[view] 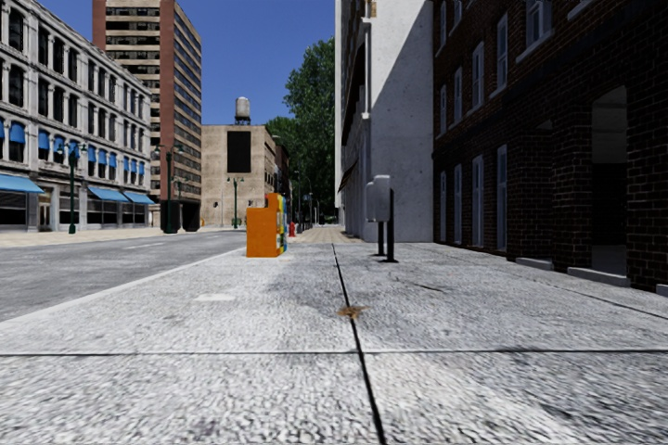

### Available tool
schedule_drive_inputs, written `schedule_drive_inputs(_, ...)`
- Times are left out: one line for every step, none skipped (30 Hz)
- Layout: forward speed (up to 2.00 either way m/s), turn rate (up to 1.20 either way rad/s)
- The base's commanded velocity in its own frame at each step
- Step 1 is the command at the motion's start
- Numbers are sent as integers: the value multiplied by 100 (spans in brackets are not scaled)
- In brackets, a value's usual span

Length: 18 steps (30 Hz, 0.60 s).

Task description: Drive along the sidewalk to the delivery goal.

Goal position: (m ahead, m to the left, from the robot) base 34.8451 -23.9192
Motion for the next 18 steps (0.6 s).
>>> schedule_drive_inputs(200,0)
schedule_drive_inputs(200,0)
schedule_drive_inputs(200,0)
schedule_drive_inputs(200,0)
schedule_drive_inputs(200,0)
schedule_drive_inputs(200,0)
schedule_drive_inputs(200,0)
schedule_drive_inputs(200,0)
schedule_drive_inputs(200,0)
schedule_drive_inputs(200,0)
schedule_drive_inputs(200,0)
schedule_drive_inputs(200,0)
schedule_drive_inputs(200,0)
schedule_drive_inputs(200,0)
schedule_drive_inputs(200,0)
schedule_drive_inputs(200,0)
schedule_drive_inputs(200,0)
schedule_drive_inputs(200,0)
